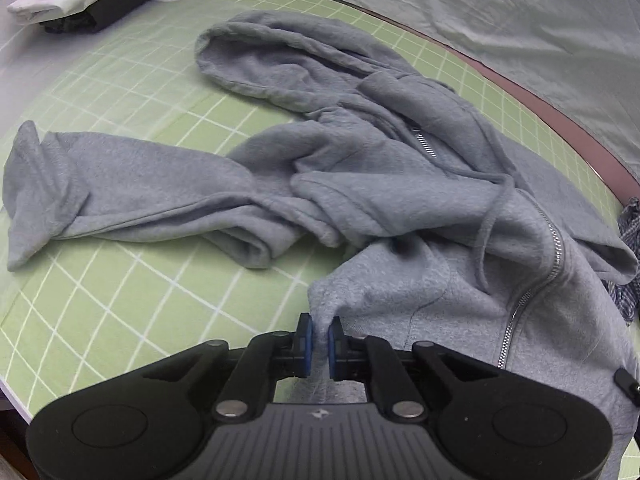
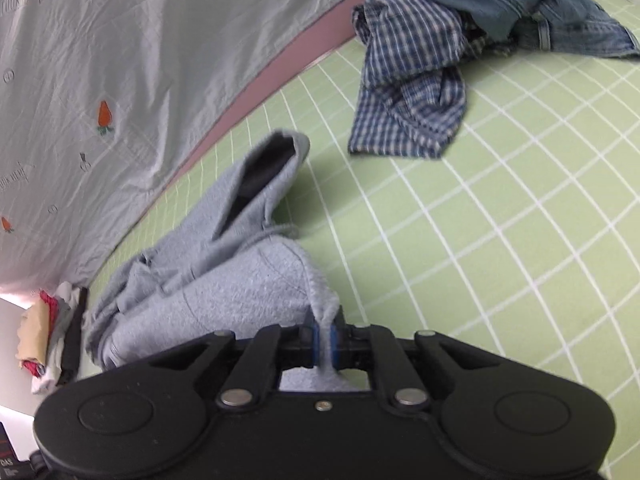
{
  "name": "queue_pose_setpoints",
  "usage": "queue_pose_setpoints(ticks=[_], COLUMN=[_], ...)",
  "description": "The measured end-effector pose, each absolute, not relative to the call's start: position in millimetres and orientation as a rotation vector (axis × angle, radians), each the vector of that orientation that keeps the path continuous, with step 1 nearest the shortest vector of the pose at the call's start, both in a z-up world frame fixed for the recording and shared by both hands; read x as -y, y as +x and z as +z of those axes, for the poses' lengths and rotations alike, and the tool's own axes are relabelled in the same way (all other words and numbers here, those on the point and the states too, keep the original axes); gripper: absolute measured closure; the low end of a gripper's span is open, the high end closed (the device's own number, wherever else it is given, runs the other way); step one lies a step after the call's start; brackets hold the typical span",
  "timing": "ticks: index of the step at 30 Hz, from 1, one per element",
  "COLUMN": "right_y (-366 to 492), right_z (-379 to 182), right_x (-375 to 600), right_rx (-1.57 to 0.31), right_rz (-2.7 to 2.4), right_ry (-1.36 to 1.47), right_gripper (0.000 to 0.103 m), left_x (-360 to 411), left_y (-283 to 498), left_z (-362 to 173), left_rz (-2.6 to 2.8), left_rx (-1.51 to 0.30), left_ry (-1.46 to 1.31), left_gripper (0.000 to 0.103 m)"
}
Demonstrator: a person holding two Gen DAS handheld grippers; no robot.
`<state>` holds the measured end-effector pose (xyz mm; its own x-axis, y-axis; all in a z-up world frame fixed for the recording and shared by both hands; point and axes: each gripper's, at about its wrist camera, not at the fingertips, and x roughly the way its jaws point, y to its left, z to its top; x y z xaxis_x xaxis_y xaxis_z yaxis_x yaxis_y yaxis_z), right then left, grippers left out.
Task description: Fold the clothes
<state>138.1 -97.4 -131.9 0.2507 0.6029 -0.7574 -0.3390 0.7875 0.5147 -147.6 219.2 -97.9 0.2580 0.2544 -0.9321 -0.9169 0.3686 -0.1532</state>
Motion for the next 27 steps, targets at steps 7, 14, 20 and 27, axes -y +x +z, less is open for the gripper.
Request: queue_pose_setpoints(ticks=[7,14,20,27], right_y=[76,11,-35,-32], right_z=[-154,-153,-154,-127], right_x=[97,85,79,82], right_rx=[-1.206,-1.166,-1.127,-1.041], right_rz=[0.6,0.63,0.585,0.546], right_ry=[0.222,0.171,0.133,0.101], right_gripper=[0.097,0.097,0.097,0.069], left_x=[-209,-213,-215,-218], left_y=[-184,-240,-260,-244], left_z=[-99,-102,-108,-96], left_rz=[0.939,0.944,0.915,0.9], left_rx=[-0.997,-0.984,-1.006,-1.012], left_ry=[-0.693,-0.669,-0.664,-0.665], left_gripper=[0.094,0.094,0.094,0.07])
